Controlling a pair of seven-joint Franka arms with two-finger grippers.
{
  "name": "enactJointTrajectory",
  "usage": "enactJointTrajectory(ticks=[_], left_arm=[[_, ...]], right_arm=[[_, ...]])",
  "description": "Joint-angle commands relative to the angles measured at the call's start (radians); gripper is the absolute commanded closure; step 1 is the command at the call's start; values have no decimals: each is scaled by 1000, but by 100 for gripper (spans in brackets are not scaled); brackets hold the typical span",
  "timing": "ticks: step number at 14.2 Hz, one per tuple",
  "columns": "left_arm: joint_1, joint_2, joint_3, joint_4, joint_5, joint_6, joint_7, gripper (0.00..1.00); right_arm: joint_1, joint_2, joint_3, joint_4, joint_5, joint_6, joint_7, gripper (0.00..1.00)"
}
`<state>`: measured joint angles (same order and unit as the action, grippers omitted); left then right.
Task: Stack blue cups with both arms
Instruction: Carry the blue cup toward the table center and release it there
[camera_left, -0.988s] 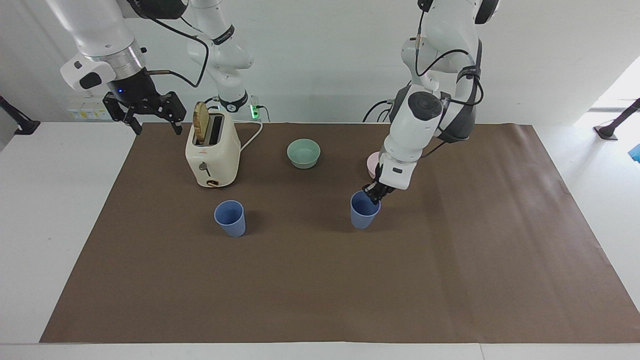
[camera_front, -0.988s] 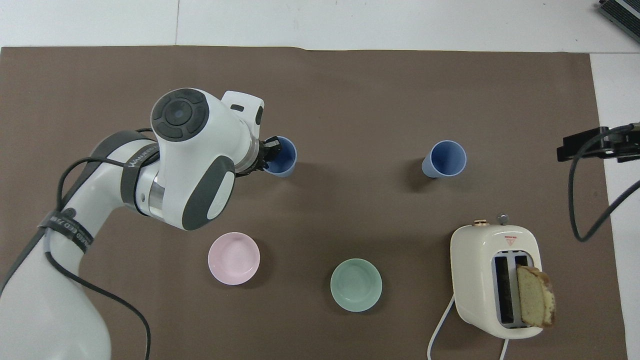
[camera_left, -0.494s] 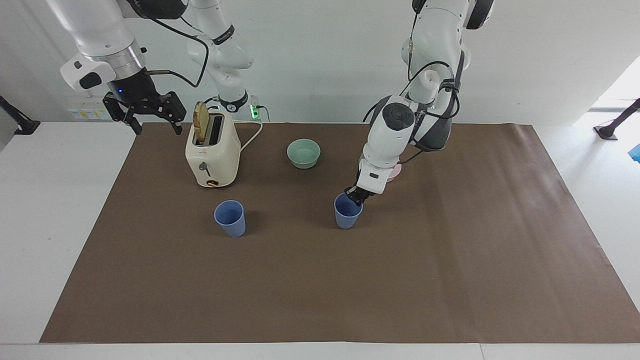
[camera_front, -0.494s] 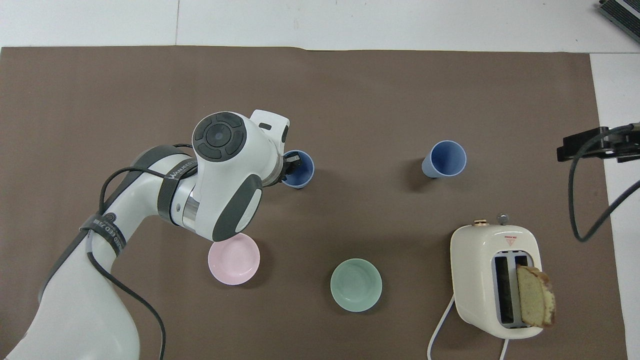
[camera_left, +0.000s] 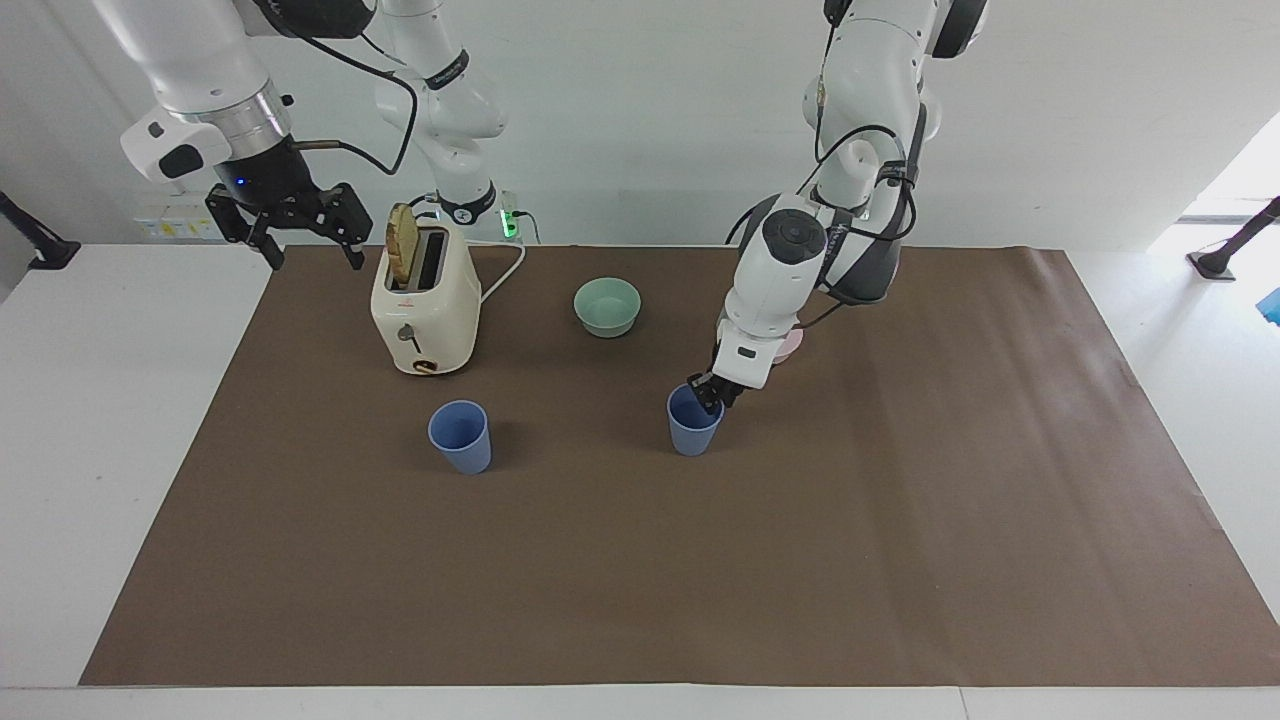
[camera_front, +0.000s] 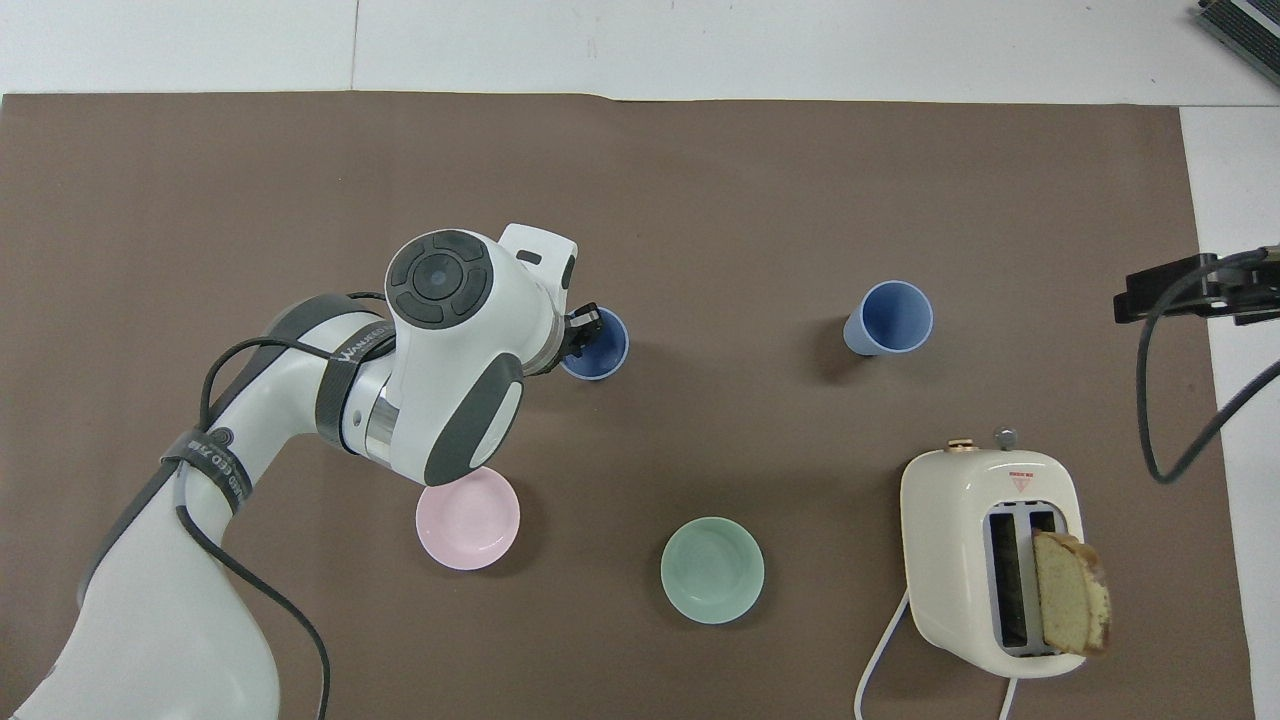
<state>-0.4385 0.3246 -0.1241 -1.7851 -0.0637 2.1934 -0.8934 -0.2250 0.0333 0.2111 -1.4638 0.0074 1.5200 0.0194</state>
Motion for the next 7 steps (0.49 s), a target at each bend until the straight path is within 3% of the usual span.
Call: enactJointTrajectory(ticks=[1,4,7], left_arm=[[-6,-36,15,32,97,-88,-4,0],[58,-87,24,41,117,-173,173,0],[162,-157,21,33,107,-271,384,0]], right_arm=[[-7,-27,2,-33,6,26,13,0],[-5,-32,4,-52,16,51,14,0],[-2,-39,4,-162,17,187,11,0]])
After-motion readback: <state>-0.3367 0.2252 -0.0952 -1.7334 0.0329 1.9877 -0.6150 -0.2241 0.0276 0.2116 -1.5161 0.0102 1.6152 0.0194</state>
